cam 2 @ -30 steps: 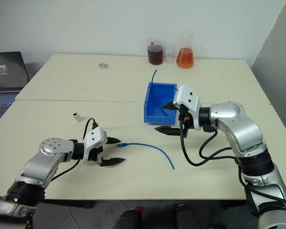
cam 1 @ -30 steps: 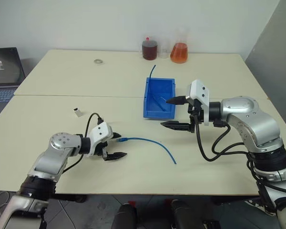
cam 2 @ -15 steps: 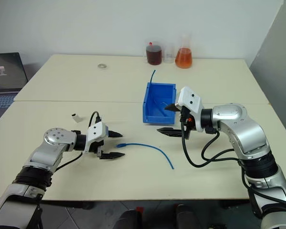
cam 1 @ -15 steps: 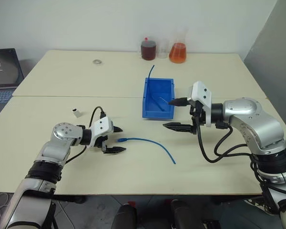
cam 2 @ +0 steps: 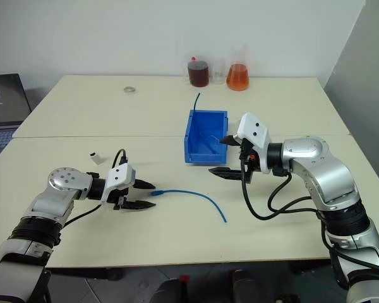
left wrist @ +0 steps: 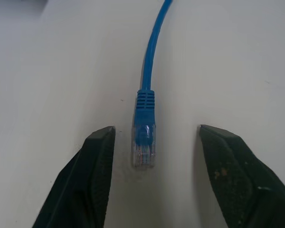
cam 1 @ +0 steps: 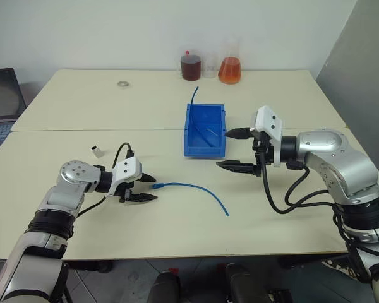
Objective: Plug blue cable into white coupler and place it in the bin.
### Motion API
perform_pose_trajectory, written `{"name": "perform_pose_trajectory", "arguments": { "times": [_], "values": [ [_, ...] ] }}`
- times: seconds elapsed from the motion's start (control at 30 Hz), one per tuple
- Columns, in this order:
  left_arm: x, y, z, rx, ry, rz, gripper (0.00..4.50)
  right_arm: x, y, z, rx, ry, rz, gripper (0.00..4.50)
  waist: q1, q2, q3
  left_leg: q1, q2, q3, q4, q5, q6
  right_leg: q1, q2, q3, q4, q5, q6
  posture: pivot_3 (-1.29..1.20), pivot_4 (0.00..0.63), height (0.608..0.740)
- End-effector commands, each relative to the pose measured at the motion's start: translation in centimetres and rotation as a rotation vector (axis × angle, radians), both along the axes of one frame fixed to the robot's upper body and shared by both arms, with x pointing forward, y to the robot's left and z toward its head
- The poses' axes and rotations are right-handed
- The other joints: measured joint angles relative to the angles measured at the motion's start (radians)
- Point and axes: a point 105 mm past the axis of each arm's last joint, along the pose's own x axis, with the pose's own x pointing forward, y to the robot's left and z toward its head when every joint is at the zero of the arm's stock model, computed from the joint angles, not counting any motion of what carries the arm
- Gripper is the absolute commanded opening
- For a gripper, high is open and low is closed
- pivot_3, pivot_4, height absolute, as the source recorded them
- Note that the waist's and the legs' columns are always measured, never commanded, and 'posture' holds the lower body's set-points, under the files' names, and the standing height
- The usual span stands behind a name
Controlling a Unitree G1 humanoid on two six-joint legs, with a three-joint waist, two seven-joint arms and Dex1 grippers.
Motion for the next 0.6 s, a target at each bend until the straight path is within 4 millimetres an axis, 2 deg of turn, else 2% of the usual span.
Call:
{"name": "perform_pose_trajectory", "arguments": {
  "times": [0.03,0.27,0.4,0.47,0.53,0.6],
  "values": [
    [-0.7,2.0,-1.6,0.091,0.058,0.047,1.83,0.0,-0.5,1.2,0.015,-0.054,-0.014,4.50,0.000,0.000,0.000,0.000,0.000,0.000,0.000,0.000,0.000,0.000,0.000,0.000,0.000,0.000,0.000,0.00,0.150,0.740],
    [-1.2,2.5,-1.6,0.102,0.070,0.043,0.26,0.0,-0.6,1.2,0.015,-0.053,-0.020,4.50,-0.001,0.000,0.000,0.000,0.000,0.000,0.000,0.000,0.001,0.000,0.000,0.000,0.000,0.000,0.000,0.00,0.150,0.740],
    [-1.2,2.4,-1.2,0.087,0.069,0.053,0.24,0.0,-0.7,1.1,0.015,-0.053,-0.024,4.50,-0.002,0.000,0.000,0.000,0.000,0.000,0.000,0.000,0.001,0.000,0.000,0.000,0.000,0.000,0.000,0.00,0.150,0.740],
    [-0.6,1.6,-0.4,0.028,0.052,0.088,0.24,-0.1,-0.9,1.1,0.018,-0.052,-0.032,4.50,-0.002,0.000,0.000,0.000,0.001,0.000,0.000,0.000,0.001,0.000,0.001,0.000,0.000,0.000,0.000,0.00,0.150,0.740],
    [0.0,-0.5,1.5,-0.119,0.059,0.127,0.24,-0.1,-1.0,1.4,0.037,-0.046,-0.047,4.50,-0.001,0.000,0.000,0.000,0.001,0.000,0.000,0.000,0.001,0.000,0.001,0.000,0.000,0.000,0.000,0.00,0.150,0.740],
    [0.7,-3.5,4.9,-0.325,0.070,0.150,0.24,-0.4,-1.0,1.8,0.080,-0.017,-0.058,4.50,0.000,0.001,0.001,-0.001,0.000,0.000,0.000,0.000,0.001,-0.001,0.000,0.000,0.000,-0.001,0.000,0.00,0.150,0.740]
  ]
}}
